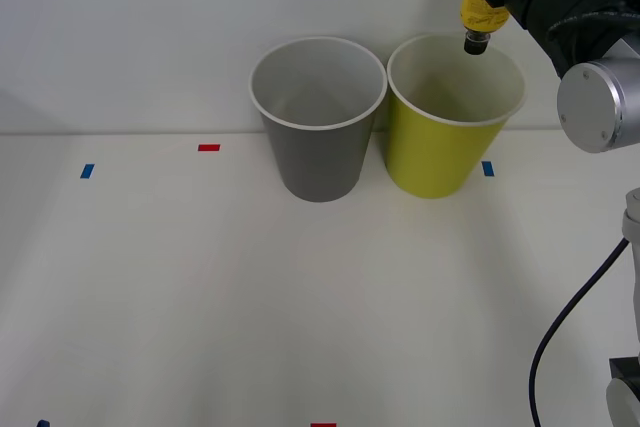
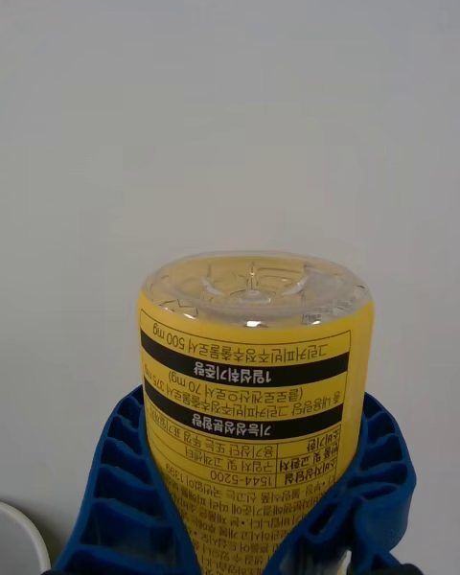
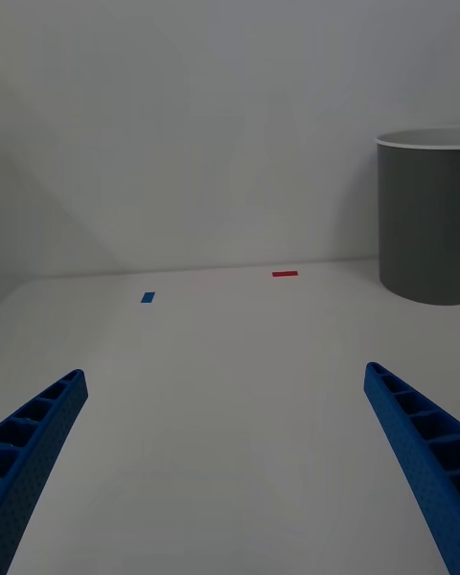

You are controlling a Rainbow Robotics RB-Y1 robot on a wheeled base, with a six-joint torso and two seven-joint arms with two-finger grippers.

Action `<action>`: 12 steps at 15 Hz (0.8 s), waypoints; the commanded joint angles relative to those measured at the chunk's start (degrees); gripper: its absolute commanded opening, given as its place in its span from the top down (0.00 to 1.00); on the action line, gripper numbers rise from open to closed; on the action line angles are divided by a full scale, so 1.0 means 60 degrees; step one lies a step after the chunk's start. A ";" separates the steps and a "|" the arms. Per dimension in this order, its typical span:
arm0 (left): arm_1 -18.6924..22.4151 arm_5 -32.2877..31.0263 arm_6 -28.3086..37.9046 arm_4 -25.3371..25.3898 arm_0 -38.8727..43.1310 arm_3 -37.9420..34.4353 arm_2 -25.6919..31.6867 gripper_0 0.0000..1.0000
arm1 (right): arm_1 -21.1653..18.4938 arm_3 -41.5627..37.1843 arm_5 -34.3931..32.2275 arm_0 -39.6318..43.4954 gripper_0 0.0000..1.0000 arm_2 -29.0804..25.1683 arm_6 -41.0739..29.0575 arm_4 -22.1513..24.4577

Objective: Put cans in the gray bin and PET bottles in the light green bin.

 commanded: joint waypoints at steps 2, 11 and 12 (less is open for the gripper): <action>0.0000 0.0000 0.0000 0.0000 0.0000 0.0000 0.0000 0.00 | 0.0014 -0.0003 0.0016 0.0029 0.00 0.0096 0.0026 -0.0019; 0.0000 0.0000 0.0000 0.0000 0.0000 0.0000 0.0000 0.00 | 0.0029 -0.0003 -0.0658 0.0307 0.00 0.0081 0.0099 -0.0195; 0.0000 0.0000 0.0000 0.0000 0.0000 0.0000 0.0000 0.00 | 0.0043 -0.0018 -0.0658 0.0307 0.00 0.0052 0.0099 -0.0224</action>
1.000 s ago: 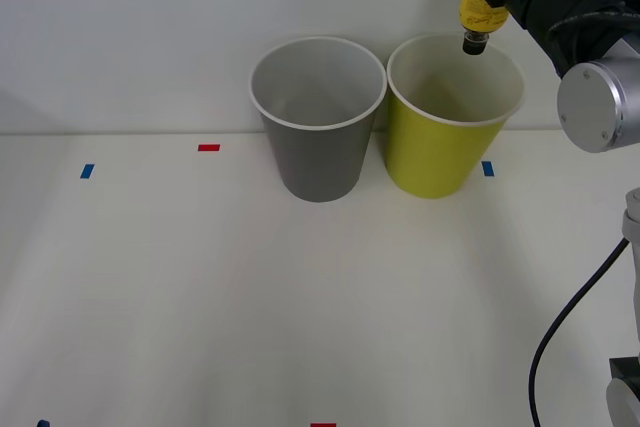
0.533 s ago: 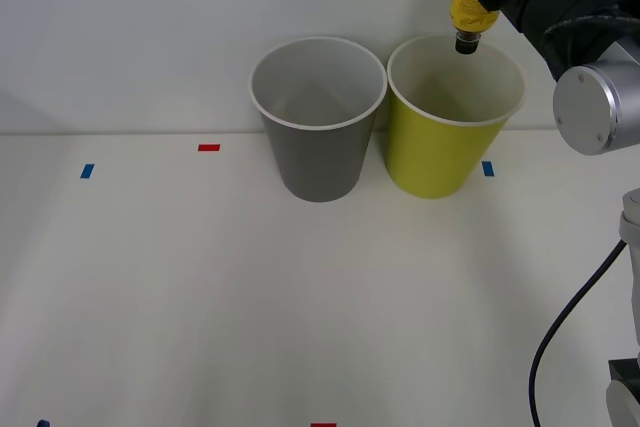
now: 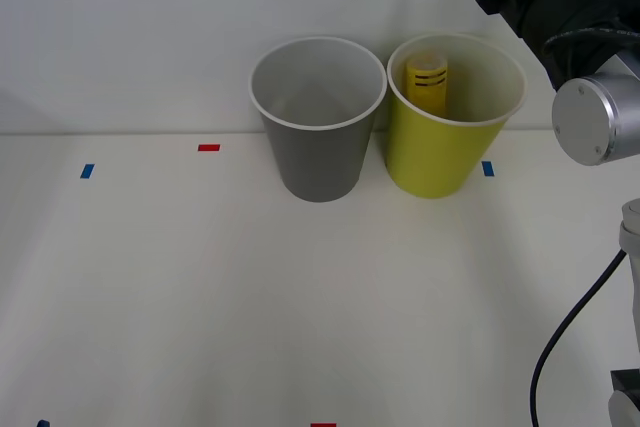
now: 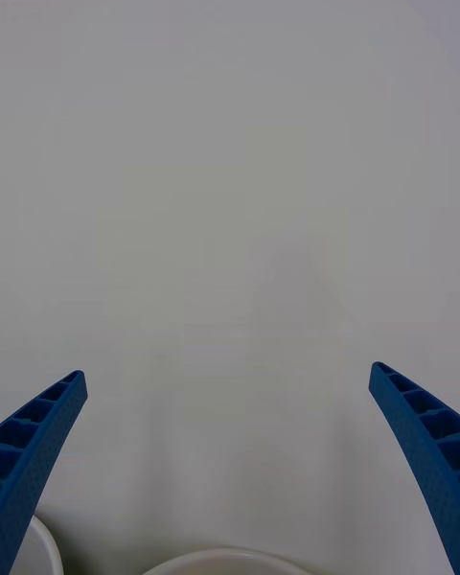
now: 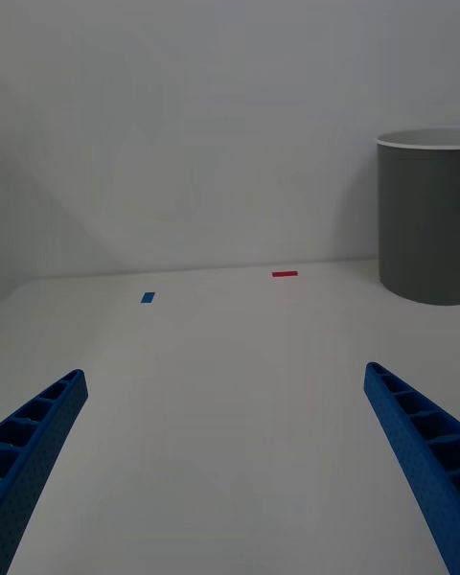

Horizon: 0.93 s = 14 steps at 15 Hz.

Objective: Put cans in the gray bin and PET bottles in the light green bin.

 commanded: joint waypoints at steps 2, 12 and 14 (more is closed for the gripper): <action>0.0000 0.0000 0.0000 0.0000 0.0000 0.0000 0.0000 0.00 | 0.0022 -0.0397 -0.0004 0.0297 0.00 -0.0222 0.0031 -0.0007; 0.0000 0.0000 0.0000 0.0000 0.0000 0.0000 0.0000 0.00 | -0.0008 -0.3283 -0.0795 0.3798 0.00 -0.0925 -0.0350 0.0477; 0.0000 0.0000 0.0000 0.0000 0.0000 0.0000 0.0000 0.00 | -0.0008 -0.3796 -0.1264 0.4824 0.00 -0.0969 -0.0423 0.0477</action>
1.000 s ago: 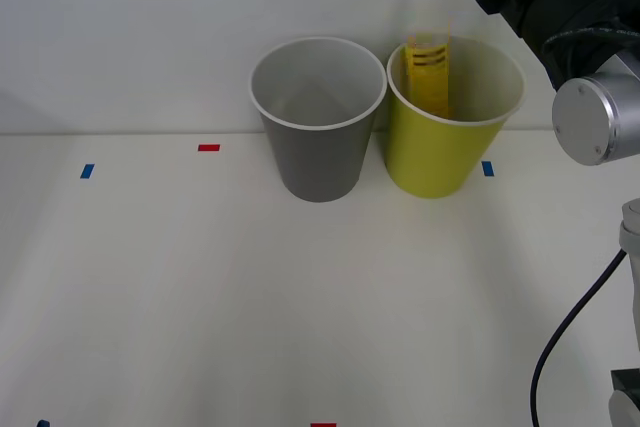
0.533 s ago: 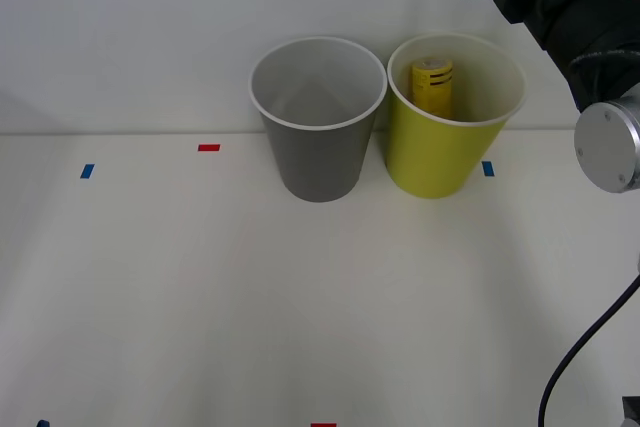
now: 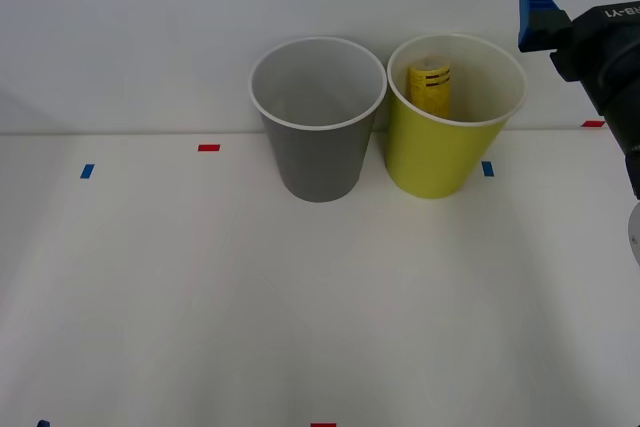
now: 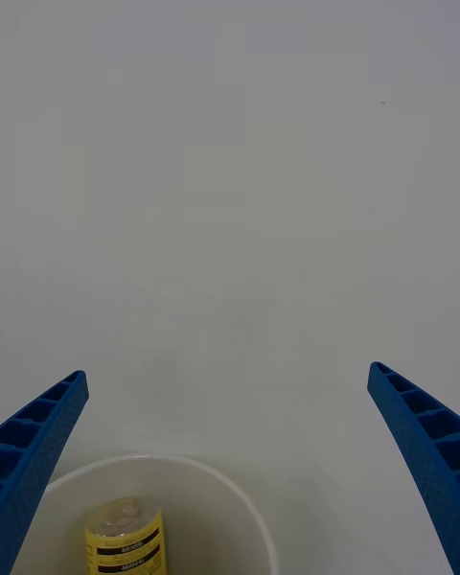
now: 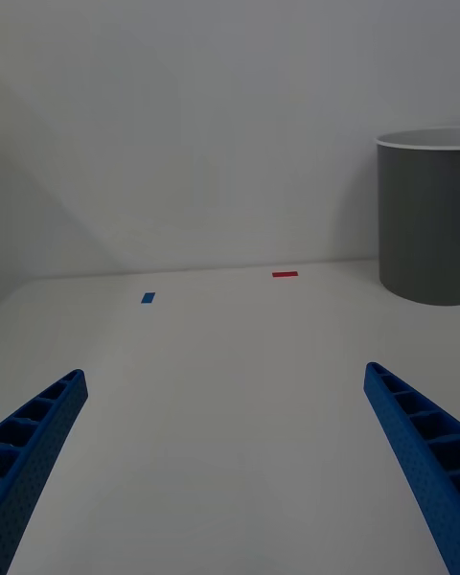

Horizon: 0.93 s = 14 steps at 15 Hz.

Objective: Put cans in the gray bin and PET bottles in the light green bin.

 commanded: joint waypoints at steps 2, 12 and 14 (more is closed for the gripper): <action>0.0000 0.0000 0.0000 0.0000 0.0000 0.0000 0.0000 0.00 | -0.0016 -0.0867 -0.0941 0.1972 0.00 -0.0055 -0.0086 0.0344; 0.0000 0.0000 0.0000 0.0000 0.0000 0.0000 0.0000 0.00 | -0.0338 -0.0896 -0.4544 0.6293 0.00 0.0414 -0.0320 0.0520; 0.0000 0.0000 0.0000 0.0000 0.0000 0.0000 0.0000 0.00 | -0.0338 -0.0837 -0.5438 0.7128 0.00 0.0546 -0.0364 0.0506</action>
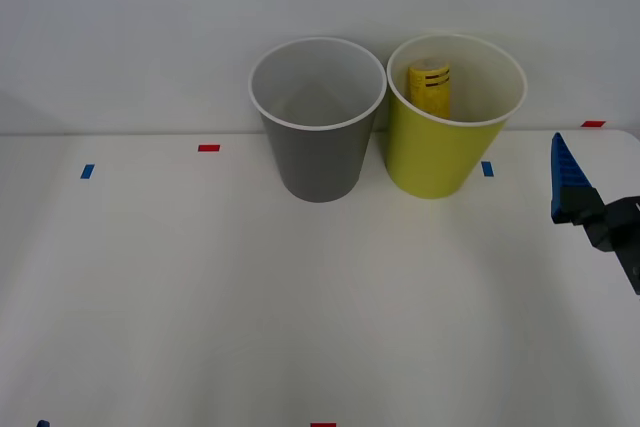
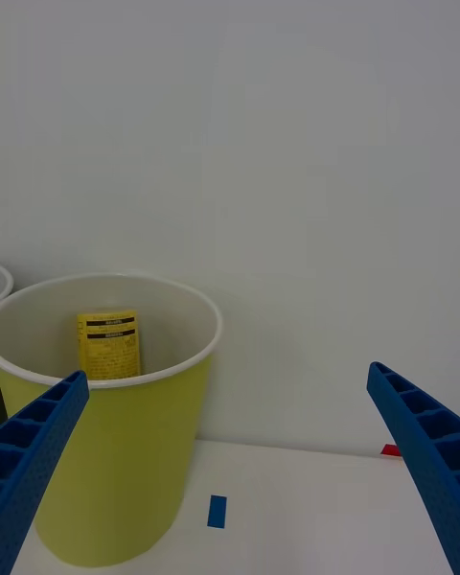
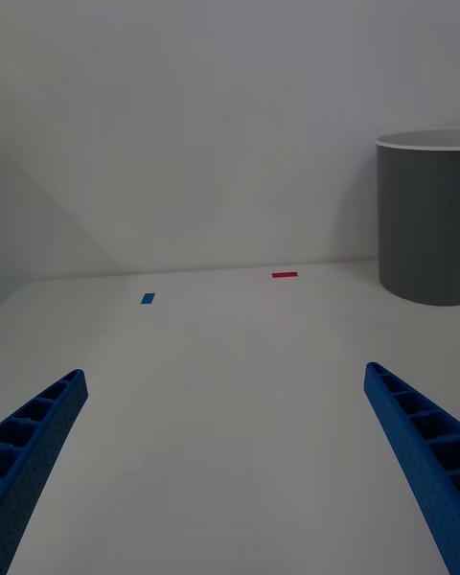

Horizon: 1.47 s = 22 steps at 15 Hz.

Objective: Put cans in the gray bin and PET bottles in the light green bin.

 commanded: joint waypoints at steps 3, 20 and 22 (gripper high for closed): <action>0.0000 0.0000 0.0000 0.0000 0.0000 0.0001 0.0000 0.00 | -0.0040 0.1410 -0.3622 0.1549 0.00 0.0443 -0.0084 -0.0035; 0.0000 0.0000 0.0000 0.0000 0.0000 0.0001 0.0000 0.00 | -0.0157 0.2421 -0.7900 0.6017 0.00 0.1219 0.0165 -0.0738; 0.0000 0.0000 0.0000 0.0000 0.0000 0.0001 0.0000 0.00 | -0.0289 0.2582 -0.8149 0.6208 0.00 0.1293 0.0195 -0.0709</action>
